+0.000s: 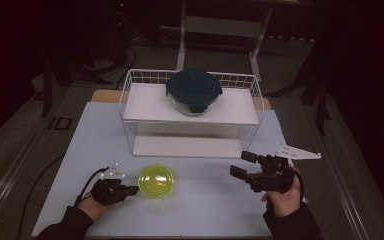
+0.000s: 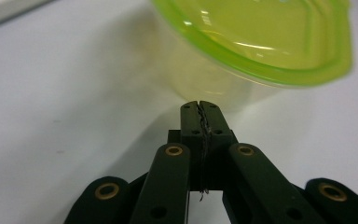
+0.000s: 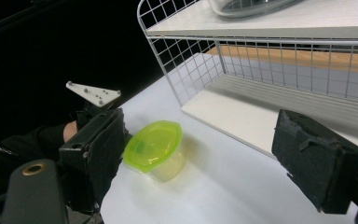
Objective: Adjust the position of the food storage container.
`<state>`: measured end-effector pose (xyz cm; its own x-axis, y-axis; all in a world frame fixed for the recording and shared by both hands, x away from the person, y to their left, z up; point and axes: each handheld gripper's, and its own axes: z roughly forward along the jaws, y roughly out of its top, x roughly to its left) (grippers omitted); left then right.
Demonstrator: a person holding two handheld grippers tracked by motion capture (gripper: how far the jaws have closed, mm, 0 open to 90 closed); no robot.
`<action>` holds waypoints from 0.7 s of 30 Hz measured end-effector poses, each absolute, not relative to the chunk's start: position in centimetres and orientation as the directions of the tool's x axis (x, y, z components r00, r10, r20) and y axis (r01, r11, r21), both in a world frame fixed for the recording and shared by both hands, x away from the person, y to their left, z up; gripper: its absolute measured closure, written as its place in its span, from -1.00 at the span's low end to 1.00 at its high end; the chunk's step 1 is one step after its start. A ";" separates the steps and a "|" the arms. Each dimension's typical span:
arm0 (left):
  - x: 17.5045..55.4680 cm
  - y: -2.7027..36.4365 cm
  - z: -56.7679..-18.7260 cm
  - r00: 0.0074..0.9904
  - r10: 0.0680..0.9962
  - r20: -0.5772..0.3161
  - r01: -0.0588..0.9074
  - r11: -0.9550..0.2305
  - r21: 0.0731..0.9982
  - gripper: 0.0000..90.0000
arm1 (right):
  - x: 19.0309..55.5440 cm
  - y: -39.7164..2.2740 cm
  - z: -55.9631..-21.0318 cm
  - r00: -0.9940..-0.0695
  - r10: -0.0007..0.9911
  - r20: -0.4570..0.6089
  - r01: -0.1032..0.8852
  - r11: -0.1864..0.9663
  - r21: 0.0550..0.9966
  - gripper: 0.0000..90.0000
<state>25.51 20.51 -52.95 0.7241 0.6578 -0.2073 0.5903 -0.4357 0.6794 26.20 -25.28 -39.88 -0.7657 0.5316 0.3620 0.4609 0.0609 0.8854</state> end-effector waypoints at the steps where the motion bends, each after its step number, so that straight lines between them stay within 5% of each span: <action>1: 25.6 20.6 -53.0 0.725 0.661 -0.193 0.582 -0.438 0.685 0.98 | 26.2 -25.3 -39.9 -0.766 0.530 0.364 0.462 0.059 0.885 -0.63; 21: 26.8 18.9 -52.8 0.761 0.614 -0.208 0.557 -0.454 0.696 0.97 | 26.2 -25.2 -39.9 -0.766 0.527 0.368 0.465 0.058 0.883 -0.63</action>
<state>26.84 18.91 -52.79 0.7610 0.6144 -0.2083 0.5567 -0.4536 0.6959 26.20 -25.23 -39.89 -0.7659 0.5270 0.3684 0.4651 0.0584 0.8833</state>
